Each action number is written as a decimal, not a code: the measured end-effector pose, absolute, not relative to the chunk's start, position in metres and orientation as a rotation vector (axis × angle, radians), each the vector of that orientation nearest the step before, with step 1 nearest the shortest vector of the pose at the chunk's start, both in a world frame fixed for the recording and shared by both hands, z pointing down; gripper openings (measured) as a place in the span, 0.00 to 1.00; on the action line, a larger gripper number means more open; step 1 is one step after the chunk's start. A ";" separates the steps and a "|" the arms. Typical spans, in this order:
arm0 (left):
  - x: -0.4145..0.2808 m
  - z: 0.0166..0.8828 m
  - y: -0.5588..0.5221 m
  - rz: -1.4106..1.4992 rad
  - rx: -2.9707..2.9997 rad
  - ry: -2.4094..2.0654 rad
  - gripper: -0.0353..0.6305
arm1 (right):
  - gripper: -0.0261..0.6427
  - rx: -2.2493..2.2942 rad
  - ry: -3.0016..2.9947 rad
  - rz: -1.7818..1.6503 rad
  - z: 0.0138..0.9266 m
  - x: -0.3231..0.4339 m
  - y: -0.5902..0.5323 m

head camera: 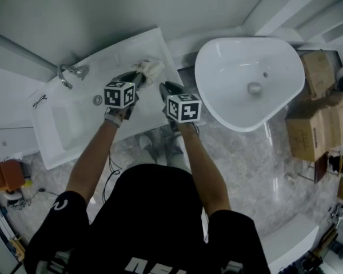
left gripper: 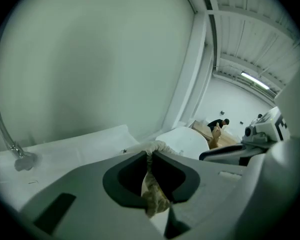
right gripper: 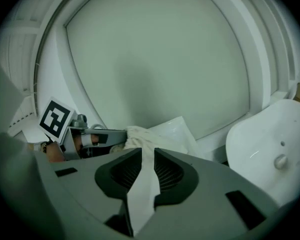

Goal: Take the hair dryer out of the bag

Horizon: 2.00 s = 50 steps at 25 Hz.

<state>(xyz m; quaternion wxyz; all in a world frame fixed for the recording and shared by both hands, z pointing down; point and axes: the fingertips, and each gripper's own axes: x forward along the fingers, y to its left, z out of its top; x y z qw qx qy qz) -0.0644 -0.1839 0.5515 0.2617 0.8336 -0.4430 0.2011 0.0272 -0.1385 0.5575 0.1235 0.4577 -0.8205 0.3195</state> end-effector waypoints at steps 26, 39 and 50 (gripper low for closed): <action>0.001 0.564 -0.137 0.467 2.279 -0.929 0.10 | 0.22 1.602 -2.028 1.392 0.620 0.032 -0.127; -0.014 0.583 -0.147 0.716 2.371 -1.096 0.12 | 0.17 1.513 -2.160 1.099 0.594 0.024 -0.133; -0.008 0.573 -0.148 0.503 2.326 -1.001 0.10 | 0.17 1.511 -2.190 1.051 0.595 0.030 -0.139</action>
